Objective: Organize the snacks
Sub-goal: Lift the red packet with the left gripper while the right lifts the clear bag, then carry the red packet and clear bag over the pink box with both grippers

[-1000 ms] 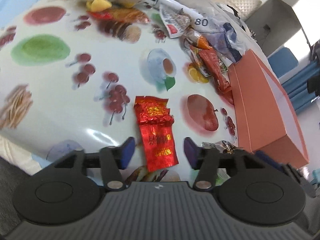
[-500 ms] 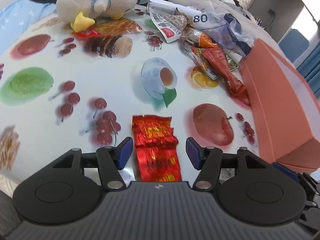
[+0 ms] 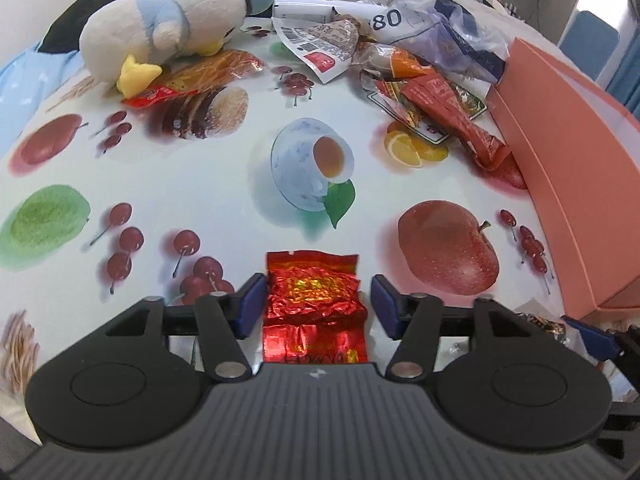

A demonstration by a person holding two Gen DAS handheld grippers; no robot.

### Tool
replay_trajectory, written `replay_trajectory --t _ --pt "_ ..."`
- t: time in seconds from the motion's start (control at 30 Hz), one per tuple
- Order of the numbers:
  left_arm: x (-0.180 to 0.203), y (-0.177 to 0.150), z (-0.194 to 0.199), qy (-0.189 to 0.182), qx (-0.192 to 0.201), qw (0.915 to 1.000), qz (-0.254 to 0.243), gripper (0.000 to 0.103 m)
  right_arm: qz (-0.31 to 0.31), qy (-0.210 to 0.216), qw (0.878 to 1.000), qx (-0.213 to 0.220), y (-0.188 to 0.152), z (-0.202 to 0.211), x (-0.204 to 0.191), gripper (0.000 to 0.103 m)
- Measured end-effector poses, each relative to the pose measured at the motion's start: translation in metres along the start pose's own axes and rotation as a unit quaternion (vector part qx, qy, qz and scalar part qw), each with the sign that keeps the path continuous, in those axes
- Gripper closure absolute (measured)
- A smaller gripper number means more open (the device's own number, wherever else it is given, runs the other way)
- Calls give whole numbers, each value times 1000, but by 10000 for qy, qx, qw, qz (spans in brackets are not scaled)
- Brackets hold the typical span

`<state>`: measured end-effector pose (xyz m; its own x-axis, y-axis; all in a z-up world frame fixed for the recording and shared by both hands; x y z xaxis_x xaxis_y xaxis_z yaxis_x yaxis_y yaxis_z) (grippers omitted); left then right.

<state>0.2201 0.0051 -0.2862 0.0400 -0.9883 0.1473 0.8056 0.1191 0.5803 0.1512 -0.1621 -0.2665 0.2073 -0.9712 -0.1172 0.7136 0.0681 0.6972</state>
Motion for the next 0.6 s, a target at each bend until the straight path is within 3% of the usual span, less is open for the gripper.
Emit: replay_trajectory --t 0.17,0.6 --pt "6 -2 0 133 -31 9995 -292 46 361 -47 9993 57 -2 1 -6 33" --pt "13 3 36 -76 21 9999 -145 46 788 -46 9967 200 6 14 -14 63"
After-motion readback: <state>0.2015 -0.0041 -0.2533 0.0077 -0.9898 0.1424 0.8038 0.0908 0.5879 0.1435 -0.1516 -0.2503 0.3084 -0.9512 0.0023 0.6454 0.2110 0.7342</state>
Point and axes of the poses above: each gripper's, at about its wrist camera, not at the fingertips, and z roughly against the way its jaws point, x to its right, y to its top, the point moved 6 cm from there along -z, roughly the way its jaws point, and after that the axes turned 4 degrees about z, right-handed, at the moved point
